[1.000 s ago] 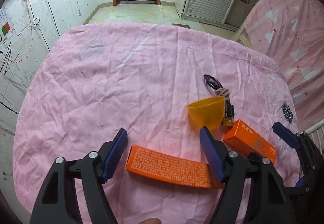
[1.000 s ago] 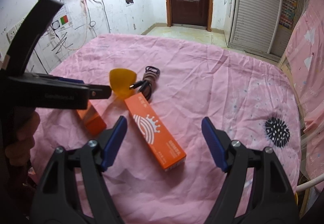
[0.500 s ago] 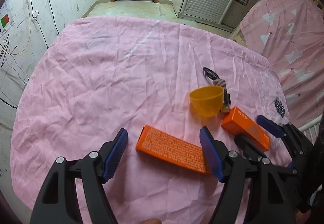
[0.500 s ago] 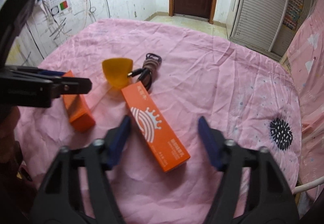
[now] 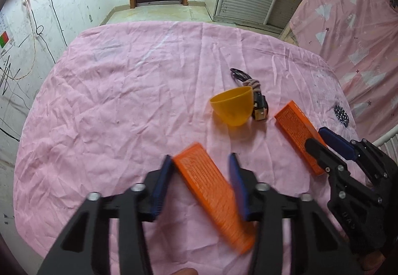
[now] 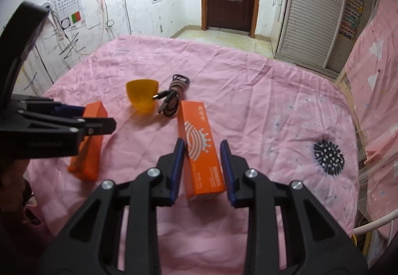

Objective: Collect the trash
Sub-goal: 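Grasp the long orange box with the left tool while the right tool grasps the printed orange box, then carry both orange boxes to the yellow bin beside the white chair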

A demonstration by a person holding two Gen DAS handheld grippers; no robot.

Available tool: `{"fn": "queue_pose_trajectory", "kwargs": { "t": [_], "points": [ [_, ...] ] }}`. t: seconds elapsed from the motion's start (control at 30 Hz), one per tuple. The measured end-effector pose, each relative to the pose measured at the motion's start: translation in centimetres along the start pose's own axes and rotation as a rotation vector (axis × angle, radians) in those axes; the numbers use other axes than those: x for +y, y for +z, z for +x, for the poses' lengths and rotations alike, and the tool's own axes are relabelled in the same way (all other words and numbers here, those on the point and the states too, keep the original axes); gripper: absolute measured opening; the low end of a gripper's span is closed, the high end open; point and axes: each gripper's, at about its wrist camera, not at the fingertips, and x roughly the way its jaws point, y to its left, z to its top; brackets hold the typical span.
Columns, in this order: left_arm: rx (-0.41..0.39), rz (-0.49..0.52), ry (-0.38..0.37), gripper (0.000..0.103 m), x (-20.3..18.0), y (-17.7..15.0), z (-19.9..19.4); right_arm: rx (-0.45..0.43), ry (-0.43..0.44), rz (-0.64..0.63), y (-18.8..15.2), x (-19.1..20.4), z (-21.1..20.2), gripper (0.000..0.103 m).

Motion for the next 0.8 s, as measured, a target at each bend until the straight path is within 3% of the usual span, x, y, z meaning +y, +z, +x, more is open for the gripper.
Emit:
{"fn": "queue_pose_trajectory", "kwargs": {
  "t": [0.07, 0.3, 0.57, 0.6, 0.8],
  "points": [
    [-0.007, 0.010, 0.002, 0.016, -0.4, -0.2, 0.0, 0.000, 0.002, 0.005, -0.1, -0.3, -0.1, 0.027],
    [-0.025, 0.037, 0.023, 0.015, -1.1, -0.6, -0.1, 0.028, 0.031, -0.005, -0.3, 0.0, 0.6, 0.028],
    [-0.055, 0.046, 0.016, 0.015, -1.0, -0.6, -1.0, 0.081, -0.018, -0.067, -0.2, 1.2, 1.7, 0.026],
    [-0.058, 0.046, 0.014, 0.015, -1.0, -0.6, -1.1, 0.082, -0.029, -0.073, -0.2, 1.4, 1.8, 0.022],
    [-0.092, 0.056, 0.009, 0.015, -1.1, -0.6, -2.5, 0.018, -0.035, -0.036, 0.0, 1.0, 0.0, 0.022]
  ]
}}
